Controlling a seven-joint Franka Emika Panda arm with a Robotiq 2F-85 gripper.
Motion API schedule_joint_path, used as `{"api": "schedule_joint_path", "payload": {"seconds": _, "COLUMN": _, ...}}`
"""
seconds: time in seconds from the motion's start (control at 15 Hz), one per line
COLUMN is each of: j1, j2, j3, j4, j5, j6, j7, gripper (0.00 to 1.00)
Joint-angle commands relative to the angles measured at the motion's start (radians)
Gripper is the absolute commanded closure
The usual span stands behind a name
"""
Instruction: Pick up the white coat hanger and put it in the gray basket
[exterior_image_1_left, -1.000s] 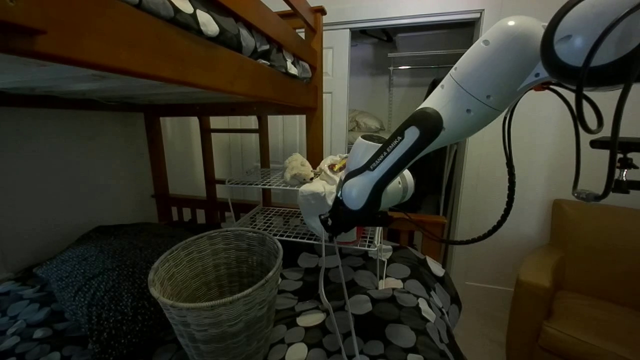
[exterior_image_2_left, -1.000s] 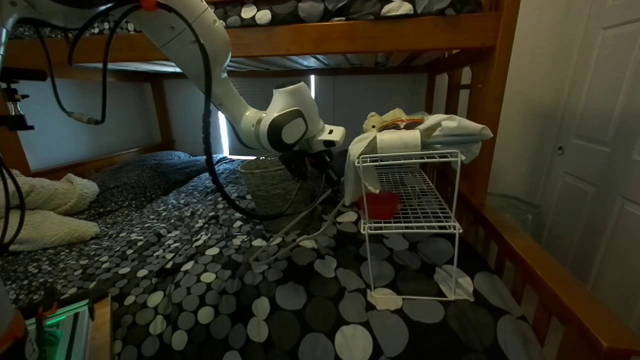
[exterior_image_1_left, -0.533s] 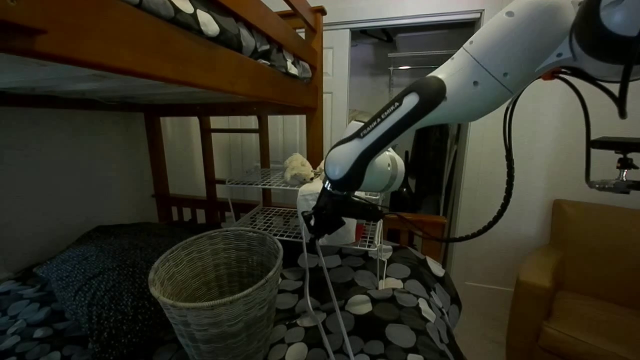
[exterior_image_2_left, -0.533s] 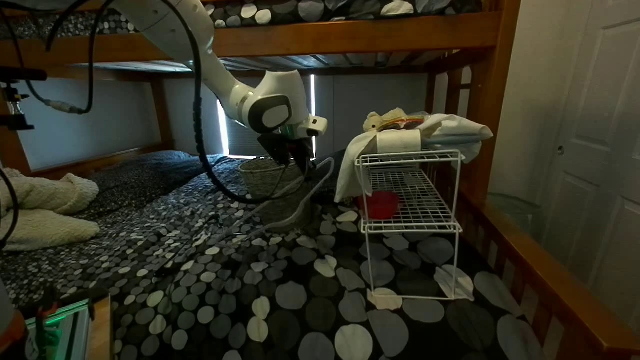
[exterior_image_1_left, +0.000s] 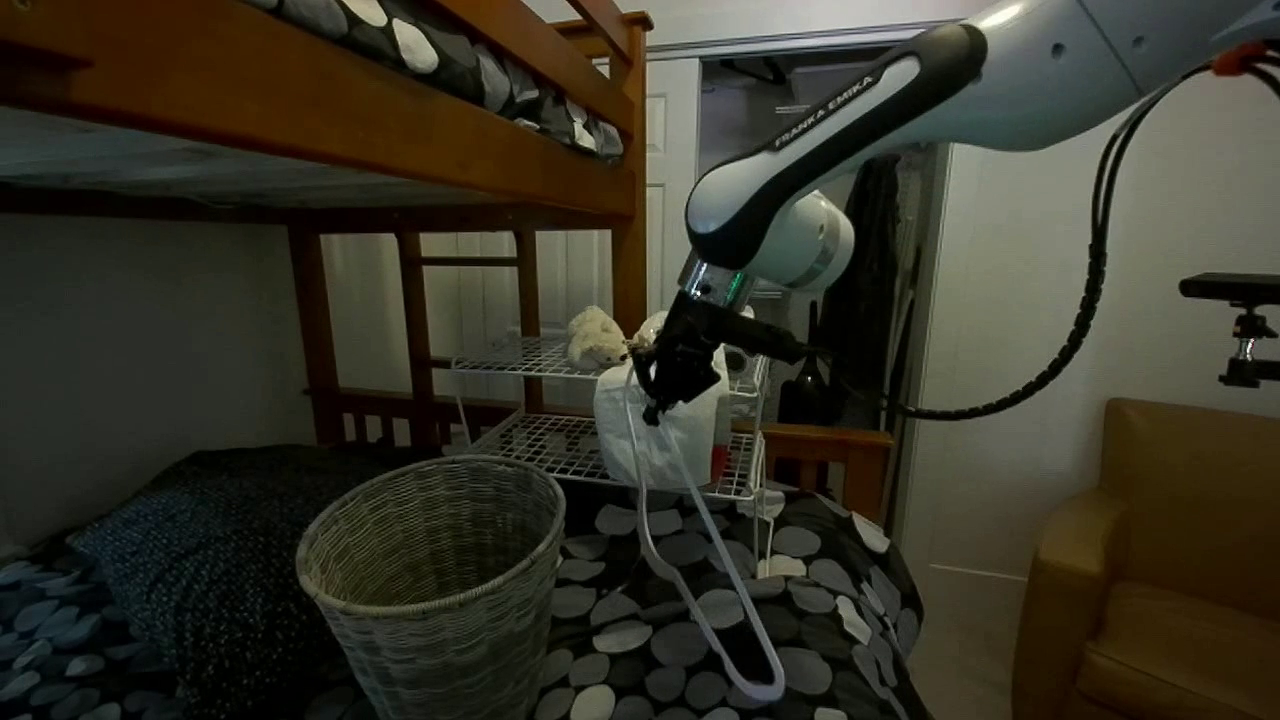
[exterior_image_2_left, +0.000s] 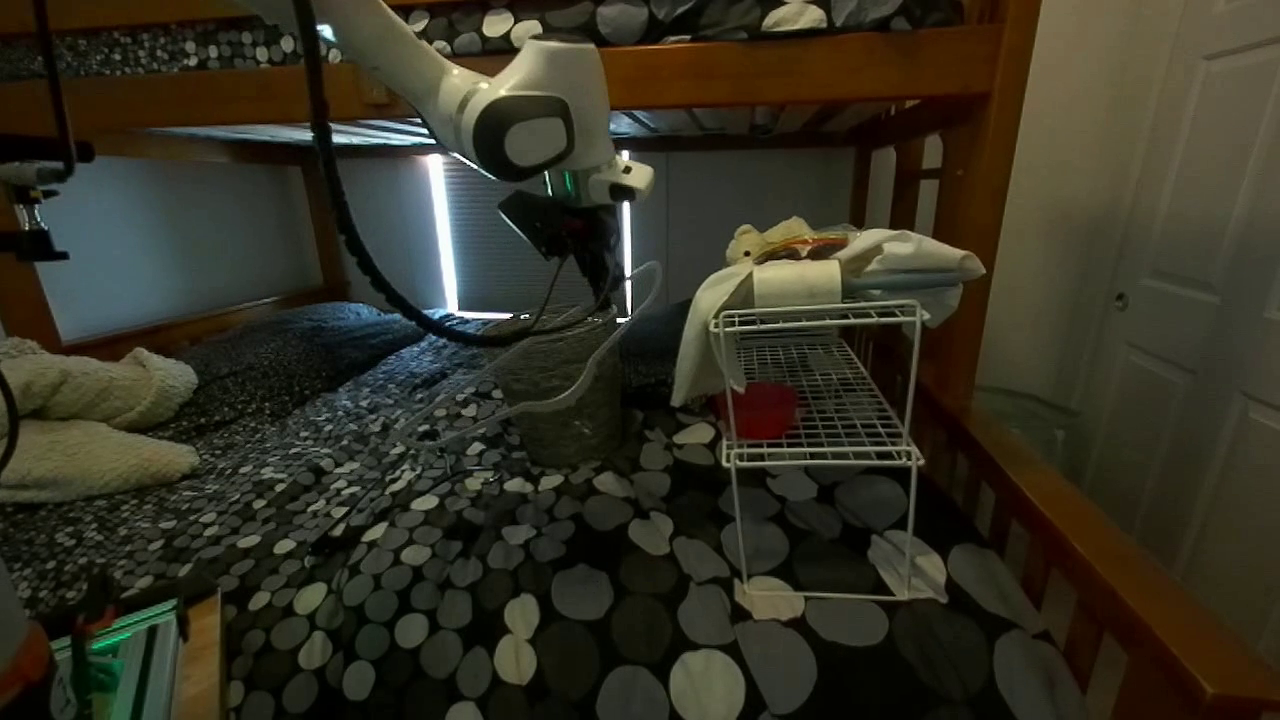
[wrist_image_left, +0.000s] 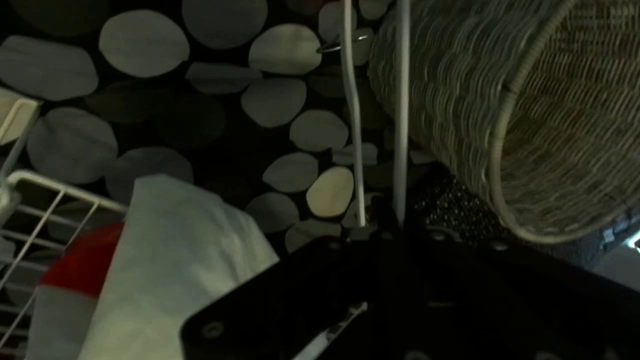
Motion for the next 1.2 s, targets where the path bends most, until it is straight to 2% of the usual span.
{"api": "schedule_joint_path", "payload": {"seconds": 0.0, "j1": -0.007, "j2": -0.183, "j3": -0.023, "j4": -0.079, "j5": 0.027, "j6": 0.035, "j7": -0.004, "gripper": 0.99}}
{"api": "schedule_joint_path", "payload": {"seconds": 0.13, "j1": -0.003, "j2": -0.255, "j3": -0.028, "j4": -0.085, "j5": 0.005, "j6": 0.026, "j7": 0.023, "gripper": 0.99}}
{"api": "schedule_joint_path", "payload": {"seconds": 0.27, "j1": -0.003, "j2": -0.33, "j3": -0.019, "j4": -0.107, "j5": -0.018, "j6": 0.081, "j7": 0.068, "gripper": 0.99}}
{"api": "schedule_joint_path", "payload": {"seconds": 0.53, "j1": 0.007, "j2": -0.438, "j3": 0.015, "j4": -0.206, "j5": 0.023, "j6": 0.32, "j7": 0.19, "gripper": 0.99}}
{"api": "schedule_joint_path", "payload": {"seconds": 0.8, "j1": -0.002, "j2": -0.513, "j3": 0.064, "j4": -0.357, "j5": 0.056, "j6": 0.599, "j7": 0.329, "gripper": 0.99}}
{"api": "schedule_joint_path", "payload": {"seconds": 0.87, "j1": 0.007, "j2": -0.448, "j3": 0.039, "j4": -0.256, "j5": 0.022, "j6": 0.501, "j7": 0.28, "gripper": 0.96}}
{"api": "schedule_joint_path", "payload": {"seconds": 1.0, "j1": 0.006, "j2": -0.472, "j3": 0.053, "j4": -0.316, "j5": 0.031, "j6": 0.582, "j7": 0.309, "gripper": 0.99}}
{"api": "schedule_joint_path", "payload": {"seconds": 1.07, "j1": -0.07, "j2": -0.474, "j3": 0.114, "j4": -0.338, "j5": 0.02, "j6": 0.647, "j7": 0.379, "gripper": 0.99}}
{"api": "schedule_joint_path", "payload": {"seconds": 1.13, "j1": -0.091, "j2": -0.469, "j3": 0.137, "j4": -0.347, "j5": 0.035, "j6": 0.694, "j7": 0.42, "gripper": 0.99}}
